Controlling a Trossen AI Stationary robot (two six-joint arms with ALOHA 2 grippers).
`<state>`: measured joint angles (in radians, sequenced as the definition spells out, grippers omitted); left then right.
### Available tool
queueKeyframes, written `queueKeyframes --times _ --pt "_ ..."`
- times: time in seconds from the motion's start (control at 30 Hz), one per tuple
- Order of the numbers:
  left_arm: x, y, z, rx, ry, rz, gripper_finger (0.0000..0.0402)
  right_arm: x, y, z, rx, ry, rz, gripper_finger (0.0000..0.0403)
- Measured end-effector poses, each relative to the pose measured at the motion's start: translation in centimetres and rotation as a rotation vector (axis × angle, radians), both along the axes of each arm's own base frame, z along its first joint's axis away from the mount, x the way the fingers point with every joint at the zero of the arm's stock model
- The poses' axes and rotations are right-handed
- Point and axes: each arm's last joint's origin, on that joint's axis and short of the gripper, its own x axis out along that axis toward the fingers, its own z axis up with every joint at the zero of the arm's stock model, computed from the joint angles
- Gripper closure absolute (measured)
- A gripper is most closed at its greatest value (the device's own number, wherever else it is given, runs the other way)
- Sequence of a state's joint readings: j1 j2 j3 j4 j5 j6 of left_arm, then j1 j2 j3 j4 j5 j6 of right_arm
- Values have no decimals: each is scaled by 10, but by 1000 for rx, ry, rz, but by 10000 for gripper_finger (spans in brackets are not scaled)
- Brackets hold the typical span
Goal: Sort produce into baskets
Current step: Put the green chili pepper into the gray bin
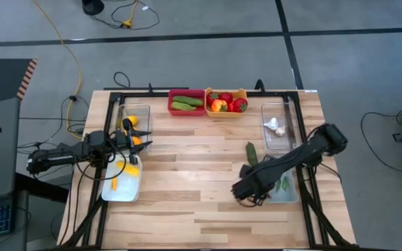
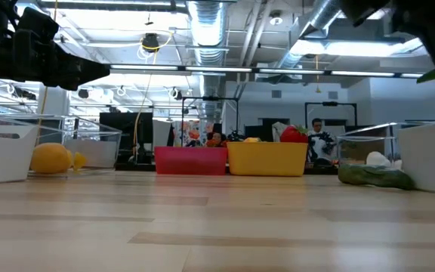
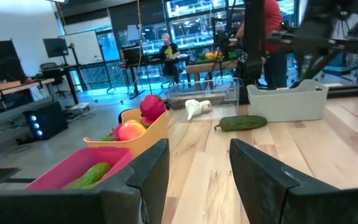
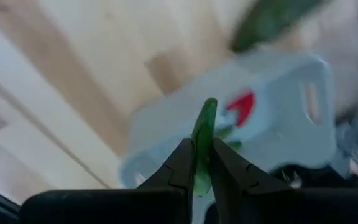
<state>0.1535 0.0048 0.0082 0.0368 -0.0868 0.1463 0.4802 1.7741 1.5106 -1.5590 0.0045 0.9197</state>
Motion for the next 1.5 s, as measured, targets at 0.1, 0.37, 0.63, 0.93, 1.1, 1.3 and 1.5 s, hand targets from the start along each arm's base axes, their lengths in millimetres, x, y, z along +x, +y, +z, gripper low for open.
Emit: queueKeyframes --times 0.1,0.37,0.63,0.93,1.1,1.3,1.5 --pt "0 0 0 0 0 0 243 -21 -10 5 -22 -1 -60 335" --pt "0 0 0 9 2 1 243 -56 -25 0 -35 8 -111 335" --pt "0 0 0 8 1 1 243 -58 -30 -4 -15 38 -114 297" --pt "0 0 0 8 2 1 243 -58 -31 -4 -16 40 -115 203" --pt "0 0 0 7 1 2 243 -58 -29 -4 38 67 -155 180" --pt "0 0 0 7 2 2 243 -54 -34 -3 128 109 -222 178" --pt "0 0 0 7 1 3 243 -36 -46 -3 198 1 -280 178"
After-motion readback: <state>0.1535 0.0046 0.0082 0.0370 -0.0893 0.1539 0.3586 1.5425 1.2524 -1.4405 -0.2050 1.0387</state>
